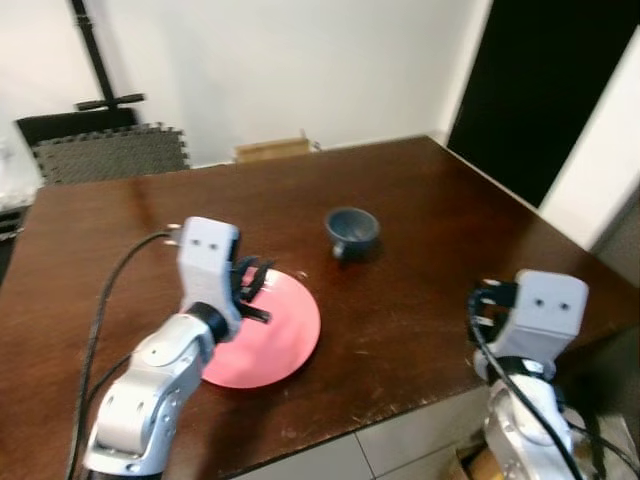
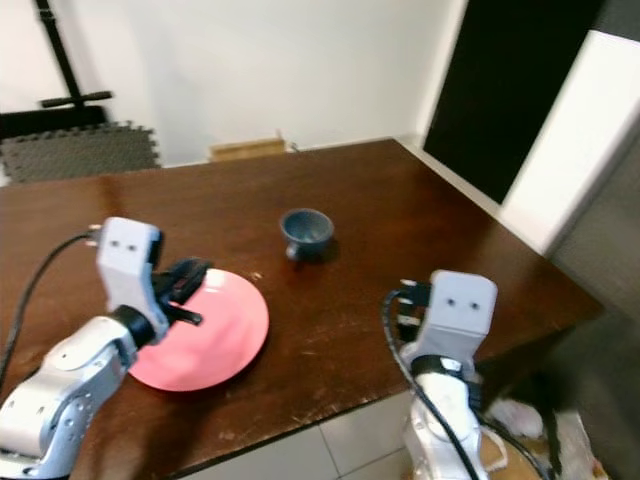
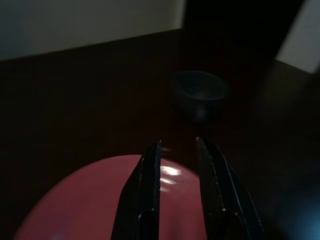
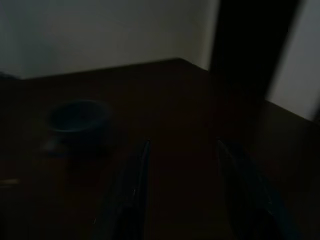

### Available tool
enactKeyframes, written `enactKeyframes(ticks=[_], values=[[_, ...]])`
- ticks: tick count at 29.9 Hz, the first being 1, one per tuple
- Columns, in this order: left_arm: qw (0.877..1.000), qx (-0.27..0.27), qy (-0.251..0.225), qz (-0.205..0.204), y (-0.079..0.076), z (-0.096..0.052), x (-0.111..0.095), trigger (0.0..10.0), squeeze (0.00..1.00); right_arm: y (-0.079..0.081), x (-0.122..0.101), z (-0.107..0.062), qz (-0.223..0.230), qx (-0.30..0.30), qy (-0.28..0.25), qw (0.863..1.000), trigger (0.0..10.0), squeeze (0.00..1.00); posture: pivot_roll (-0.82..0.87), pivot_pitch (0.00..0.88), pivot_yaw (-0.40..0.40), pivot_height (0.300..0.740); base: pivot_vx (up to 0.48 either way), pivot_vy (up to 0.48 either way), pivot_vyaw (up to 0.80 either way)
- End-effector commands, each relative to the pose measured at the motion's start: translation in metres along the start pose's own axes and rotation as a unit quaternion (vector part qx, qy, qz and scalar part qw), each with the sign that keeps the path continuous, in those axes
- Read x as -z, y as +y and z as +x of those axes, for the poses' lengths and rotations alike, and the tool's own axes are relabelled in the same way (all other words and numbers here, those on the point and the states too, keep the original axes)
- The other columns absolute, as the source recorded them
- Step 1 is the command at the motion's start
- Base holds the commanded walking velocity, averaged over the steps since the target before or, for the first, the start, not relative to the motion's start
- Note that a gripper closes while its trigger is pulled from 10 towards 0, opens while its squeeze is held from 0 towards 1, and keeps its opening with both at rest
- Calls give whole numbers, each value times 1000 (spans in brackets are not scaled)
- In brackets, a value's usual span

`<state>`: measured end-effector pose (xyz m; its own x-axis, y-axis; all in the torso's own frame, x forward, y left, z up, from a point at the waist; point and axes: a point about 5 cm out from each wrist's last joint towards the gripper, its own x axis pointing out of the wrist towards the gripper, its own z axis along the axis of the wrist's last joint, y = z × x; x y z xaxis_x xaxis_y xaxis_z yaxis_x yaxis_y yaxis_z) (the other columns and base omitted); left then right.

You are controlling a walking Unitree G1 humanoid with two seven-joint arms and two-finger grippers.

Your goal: Setting the table

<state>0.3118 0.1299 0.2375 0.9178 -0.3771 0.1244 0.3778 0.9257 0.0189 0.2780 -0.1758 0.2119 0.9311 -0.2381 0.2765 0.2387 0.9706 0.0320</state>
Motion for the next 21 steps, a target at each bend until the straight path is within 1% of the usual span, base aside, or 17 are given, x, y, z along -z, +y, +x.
enactKeyframes(ticks=[1,20,21], values=[[1000,-2,12,-1,0,-1,5,10000,0,-4,6,-3,-3,9,13,1000,10000,0,80,72,4,740,0,0,800],[1000,10,15,-2,-6,2,5,10000,0,-5,6,-5,2,14,14,1000,10000,0,80,80,10,740,0,0,797],[1000,10,15,-2,-6,2,5,10000,0,-5,6,-5,4,15,13,1000,10000,0,81,80,9,740,0,0,0]])
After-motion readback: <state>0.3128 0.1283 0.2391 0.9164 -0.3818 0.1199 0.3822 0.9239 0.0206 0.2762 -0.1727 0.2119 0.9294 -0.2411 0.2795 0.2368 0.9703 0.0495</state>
